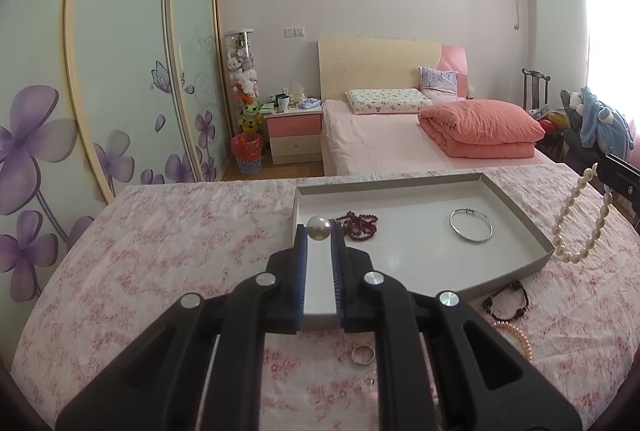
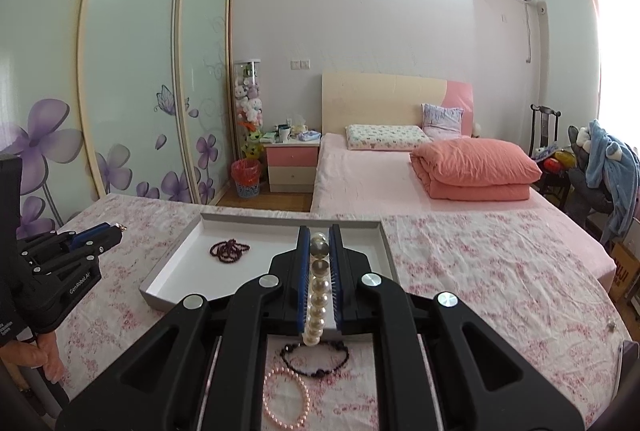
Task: Organize jewelry
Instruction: 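Carry the pearl piece with the left tool while the right tool carries the pearl bracelet over the tray, then open the left tool beside the red beads while the right tool drops the pearl bracelet in the tray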
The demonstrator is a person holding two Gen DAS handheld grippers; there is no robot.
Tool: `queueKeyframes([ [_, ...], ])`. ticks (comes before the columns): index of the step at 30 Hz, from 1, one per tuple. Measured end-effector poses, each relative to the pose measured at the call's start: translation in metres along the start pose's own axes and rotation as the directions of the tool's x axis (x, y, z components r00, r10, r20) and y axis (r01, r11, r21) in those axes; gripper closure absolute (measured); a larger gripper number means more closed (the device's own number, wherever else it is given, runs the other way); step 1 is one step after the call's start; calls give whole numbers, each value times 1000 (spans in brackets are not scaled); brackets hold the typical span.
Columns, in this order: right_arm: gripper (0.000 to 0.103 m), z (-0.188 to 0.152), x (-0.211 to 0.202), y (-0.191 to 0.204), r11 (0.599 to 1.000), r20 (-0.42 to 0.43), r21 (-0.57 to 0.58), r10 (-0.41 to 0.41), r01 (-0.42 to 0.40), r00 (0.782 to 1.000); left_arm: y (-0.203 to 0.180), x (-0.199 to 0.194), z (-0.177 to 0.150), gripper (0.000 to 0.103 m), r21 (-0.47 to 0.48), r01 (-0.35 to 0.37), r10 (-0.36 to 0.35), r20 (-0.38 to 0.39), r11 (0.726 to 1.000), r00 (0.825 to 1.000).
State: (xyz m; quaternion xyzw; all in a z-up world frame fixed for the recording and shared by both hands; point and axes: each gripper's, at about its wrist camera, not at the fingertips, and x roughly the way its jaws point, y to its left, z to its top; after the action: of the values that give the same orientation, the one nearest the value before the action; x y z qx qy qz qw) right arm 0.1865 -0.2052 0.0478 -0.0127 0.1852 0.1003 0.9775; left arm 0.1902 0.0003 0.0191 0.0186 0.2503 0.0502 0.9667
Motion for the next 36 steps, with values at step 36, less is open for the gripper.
queueKeyframes([
  [36, 69, 10, 130, -2, 997, -113, 76, 32, -23, 993, -29, 143, 38, 84, 17, 53, -52, -85, 998, 995],
])
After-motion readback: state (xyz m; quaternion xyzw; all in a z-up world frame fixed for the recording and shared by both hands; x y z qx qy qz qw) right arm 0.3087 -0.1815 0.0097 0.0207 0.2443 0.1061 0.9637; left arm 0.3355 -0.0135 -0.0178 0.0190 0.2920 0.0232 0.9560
